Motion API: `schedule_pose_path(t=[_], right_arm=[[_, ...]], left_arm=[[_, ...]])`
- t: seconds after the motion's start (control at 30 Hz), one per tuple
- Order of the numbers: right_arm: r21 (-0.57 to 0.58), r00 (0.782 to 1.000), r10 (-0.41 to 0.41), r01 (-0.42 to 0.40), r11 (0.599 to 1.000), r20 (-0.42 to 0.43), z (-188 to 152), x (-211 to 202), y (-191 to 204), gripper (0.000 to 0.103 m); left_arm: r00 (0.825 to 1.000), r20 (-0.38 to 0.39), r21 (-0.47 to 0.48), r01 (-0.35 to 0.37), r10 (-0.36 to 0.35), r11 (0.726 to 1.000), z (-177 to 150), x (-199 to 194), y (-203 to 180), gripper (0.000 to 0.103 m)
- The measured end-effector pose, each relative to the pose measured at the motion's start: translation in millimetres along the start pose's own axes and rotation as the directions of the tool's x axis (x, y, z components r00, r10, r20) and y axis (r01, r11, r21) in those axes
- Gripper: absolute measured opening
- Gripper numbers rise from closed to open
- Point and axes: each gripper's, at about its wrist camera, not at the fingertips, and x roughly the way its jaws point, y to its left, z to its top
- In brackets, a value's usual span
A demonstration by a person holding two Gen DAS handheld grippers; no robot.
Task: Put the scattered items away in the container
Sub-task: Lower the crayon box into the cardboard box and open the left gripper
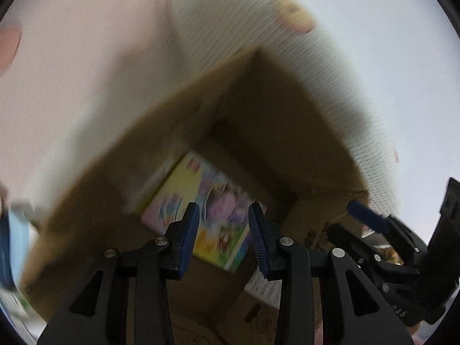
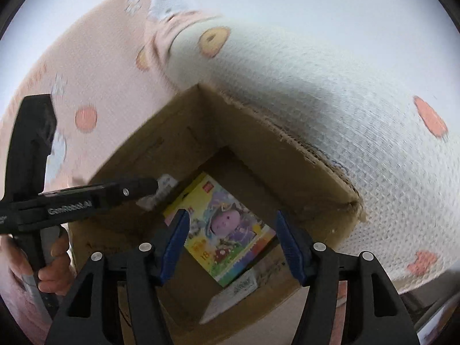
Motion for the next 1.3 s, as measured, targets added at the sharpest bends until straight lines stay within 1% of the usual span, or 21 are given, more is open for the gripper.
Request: schedule_pose_path(t=[0.1,0.17,0.23,0.27,0.33,0.37,0.4,0.43,0.47,0.5,0.53,0.57,0.67,0.73,0.83,0.9,1.0,1.1,1.17,1.27,1.3], right_arm=[[-0.136,0.998,0.008,-0.016,0.991,-0.056,3,13,15,0.060],[-0.214,0.994,0.023,-0.046,0.976,-0.107,5,24,24,0.060],[-0.266,0.986,0.049,-0.091,0.960,-0.159,9,34,26,0.060],[-0.277,0.980,0.053,-0.106,0.955,-0.193,11,41,25,0.060],[-0.329,0.973,-0.009,-0.070,0.942,-0.232,14,53,28,0.060],[-0.375,0.972,-0.045,-0.046,0.926,-0.229,14,56,30,0.060],[-0.420,0.972,-0.071,-0.029,0.907,-0.222,14,60,34,0.057],[-0.444,0.974,-0.069,-0.035,0.896,-0.216,15,60,36,0.054],[-0.452,0.975,-0.053,-0.051,0.890,-0.214,16,61,37,0.045],[-0.454,0.976,-0.045,-0.060,0.889,-0.215,17,62,38,0.029],[-0.462,0.974,-0.038,-0.072,0.884,-0.225,18,65,39,0.023],[-0.471,0.969,-0.033,-0.089,0.877,-0.244,19,67,41,0.018],[-0.507,0.954,-0.059,-0.103,0.856,-0.294,19,80,49,0.016],[-0.510,0.935,-0.078,-0.118,0.852,-0.346,20,92,54,0.016],[-0.515,0.905,-0.116,-0.124,0.848,-0.410,21,112,58,0.016],[-0.540,0.894,-0.148,-0.117,0.833,-0.423,18,123,63,0.016],[-0.576,0.875,-0.181,-0.129,0.807,-0.449,13,136,67,0.016],[-0.613,0.862,-0.221,-0.123,0.780,-0.455,10,145,68,0.016],[-0.635,0.859,-0.260,-0.094,0.767,-0.442,9,152,67,0.016],[-0.675,0.858,-0.327,-0.031,0.737,-0.396,11,158,64,0.016],[-0.678,0.855,-0.342,-0.015,0.735,-0.390,12,161,62,0.016]], left_arm=[[0.997,-0.072,-0.104,-0.019,0.012,0.994,-8,12,12,0.040],[0.992,-0.118,-0.196,-0.067,0.044,0.978,-15,22,21,0.040],[0.982,-0.153,-0.210,-0.143,0.112,0.967,-20,30,18,0.039],[0.979,-0.163,-0.210,-0.160,0.126,0.965,-22,33,18,0.039],[0.972,-0.184,-0.244,-0.186,0.142,0.952,-28,37,20,0.039],[0.970,-0.194,-0.281,-0.197,0.145,0.939,-30,40,23,0.039],[0.969,-0.199,-0.316,-0.203,0.144,0.927,-33,41,30,0.036],[0.968,-0.204,-0.355,-0.210,0.144,0.911,-38,41,32,0.031],[0.967,-0.209,-0.393,-0.218,0.144,0.893,-41,43,35,0.028],[0.965,-0.213,-0.423,-0.230,0.151,0.876,-44,45,38,0.019],[0.964,-0.212,-0.444,-0.242,0.161,0.863,-45,47,41,0.011],[0.962,-0.209,-0.460,-0.256,0.177,0.850,-45,49,44,0.009],[0.955,-0.203,-0.501,-0.292,0.218,0.815,-48,56,47,0.007],[0.950,-0.219,-0.529,-0.307,0.222,0.791,-48,65,52,0.006],[0.936,-0.245,-0.539,-0.347,0.252,0.768,-45,74,59,0.006],[0.926,-0.273,-0.546,-0.371,0.260,0.751,-47,81,66,0.006],[0.923,-0.294,-0.546,-0.376,0.248,0.749,-47,89,66,0.006],[0.911,-0.329,-0.545,-0.398,0.248,0.738,-44,100,67,0.007],[0.885,-0.376,-0.523,-0.448,0.275,0.725,-42,111,67,0.007],[0.875,-0.412,-0.520,-0.455,0.254,0.723,-41,124,66,0.007],[0.871,-0.413,-0.519,-0.464,0.264,0.718,-39,125,64,0.007]])
